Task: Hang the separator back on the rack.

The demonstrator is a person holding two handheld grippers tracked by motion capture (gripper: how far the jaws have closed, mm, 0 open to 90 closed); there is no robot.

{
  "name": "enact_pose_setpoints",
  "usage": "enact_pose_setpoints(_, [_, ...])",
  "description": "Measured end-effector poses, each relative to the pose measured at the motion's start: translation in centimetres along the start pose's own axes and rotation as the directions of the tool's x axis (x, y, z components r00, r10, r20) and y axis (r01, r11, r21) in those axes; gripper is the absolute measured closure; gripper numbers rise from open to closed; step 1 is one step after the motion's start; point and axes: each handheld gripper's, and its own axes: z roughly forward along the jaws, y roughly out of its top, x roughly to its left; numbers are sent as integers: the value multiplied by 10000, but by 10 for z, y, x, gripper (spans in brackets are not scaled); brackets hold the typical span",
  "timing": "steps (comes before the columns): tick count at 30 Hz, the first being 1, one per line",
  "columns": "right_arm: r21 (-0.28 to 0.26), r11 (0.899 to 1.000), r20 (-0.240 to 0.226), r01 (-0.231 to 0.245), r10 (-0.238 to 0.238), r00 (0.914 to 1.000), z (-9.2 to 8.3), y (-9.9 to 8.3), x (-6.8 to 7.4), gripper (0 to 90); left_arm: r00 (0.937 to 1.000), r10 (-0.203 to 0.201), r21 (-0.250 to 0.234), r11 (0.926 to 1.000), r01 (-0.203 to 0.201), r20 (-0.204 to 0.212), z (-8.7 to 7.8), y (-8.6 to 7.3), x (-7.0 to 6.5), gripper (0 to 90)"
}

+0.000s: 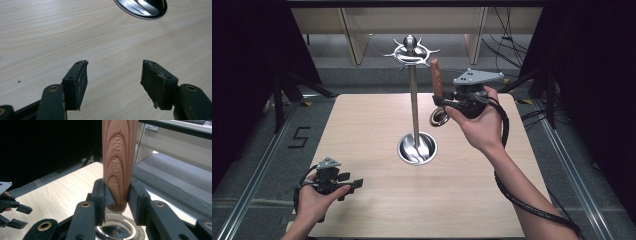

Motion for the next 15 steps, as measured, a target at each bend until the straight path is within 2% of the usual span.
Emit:
enact_pose_setpoints(2, [-22, 10000, -53, 39, -39, 10000, 0, 1, 1, 696, 10000, -47, -135, 9999, 46, -27, 0, 0, 0, 372])
enact_pose_setpoints(6, [2, 9999, -56, 118, -118, 9999, 0, 1, 3, 696, 10000, -19, -49, 10000, 20, 27, 0, 0, 0, 372])
enact_pose_setpoints(7, [39, 10000, -109, 44, -43, 9999, 0, 1, 3, 696, 9998, -187, -196, 9996, 187, 25, 1, 0, -1, 372])
enact_pose_setpoints(8, [19, 10000, -163, 49, -49, 9999, 1, 1, 2, 696, 10000, -88, -113, 9999, 88, 33, 0, 0, -1, 372])
enact_pose_setpoints(9, [77, 10000, -25, -21, 21, 10000, 1, 1, 3, 696, 10000, 11, -16, 10000, -11, 33, 0, 0, 0, 372])
enact_pose_setpoints(11, [150, 9998, -74, -115, 116, 9999, 2, 0, 2, 696, 10000, -35, -49, 10000, 35, 30, 0, 0, 0, 372])
enact_pose_setpoints(13, [64, 9999, -40, 89, -89, 10000, 3, 1, 0, 696, 10000, -28, -60, 10000, 28, 3, 0, 0, 0, 372])
enact_pose_setpoints(15, [125, 9999, -106, -94, 95, 9999, 5, 2, 2, 696, 10000, -47, -152, 9999, 47, 26, 1, -1, 0, 372])
